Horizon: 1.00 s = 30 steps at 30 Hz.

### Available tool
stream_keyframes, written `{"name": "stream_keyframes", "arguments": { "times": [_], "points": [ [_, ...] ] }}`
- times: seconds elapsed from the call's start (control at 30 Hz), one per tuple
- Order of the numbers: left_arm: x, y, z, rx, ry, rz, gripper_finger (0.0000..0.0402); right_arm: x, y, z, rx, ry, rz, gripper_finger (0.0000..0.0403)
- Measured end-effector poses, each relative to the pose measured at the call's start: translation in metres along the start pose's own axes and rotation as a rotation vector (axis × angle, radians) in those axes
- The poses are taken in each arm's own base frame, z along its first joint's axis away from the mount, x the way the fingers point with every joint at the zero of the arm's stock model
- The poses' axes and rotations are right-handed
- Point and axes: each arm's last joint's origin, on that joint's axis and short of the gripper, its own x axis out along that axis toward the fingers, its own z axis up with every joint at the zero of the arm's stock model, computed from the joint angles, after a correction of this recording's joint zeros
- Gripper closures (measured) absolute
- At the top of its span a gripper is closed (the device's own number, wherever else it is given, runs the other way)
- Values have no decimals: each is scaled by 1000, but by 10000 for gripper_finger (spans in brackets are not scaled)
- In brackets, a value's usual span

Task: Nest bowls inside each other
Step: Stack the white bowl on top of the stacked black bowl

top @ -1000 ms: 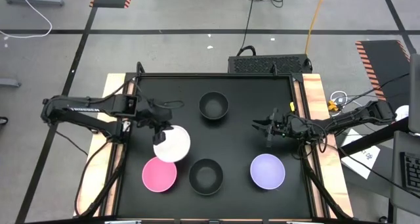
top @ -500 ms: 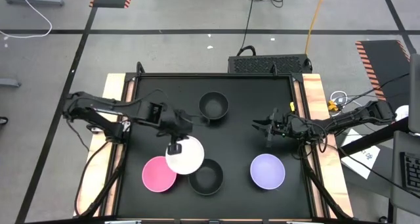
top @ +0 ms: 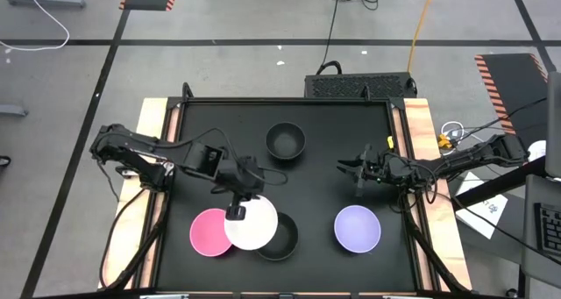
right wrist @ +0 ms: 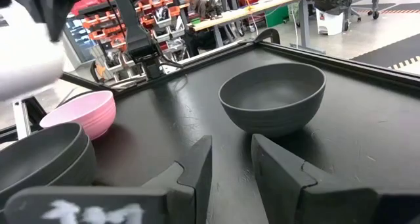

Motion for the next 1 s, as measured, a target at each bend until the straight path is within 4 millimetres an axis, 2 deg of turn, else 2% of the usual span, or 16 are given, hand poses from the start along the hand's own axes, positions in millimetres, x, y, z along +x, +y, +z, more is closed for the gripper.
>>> {"name": "stream_keyframes", "arguments": {
  "times": [0.13,0.5,0.8,1.0],
  "points": [
    [0,2,5,-9,-29,-73,397,0,0,0,0,0,0,305],
    [1,5,5,-46,-33,-67,397,0,0,0,7,0,0,305],
    [34,7,17,-36,1,-73,397,0,0,-1,12,4,-2,305],
    [46,5,34,-20,17,-86,397,1,-1,-3,6,25,-11,305]
  ]
}}
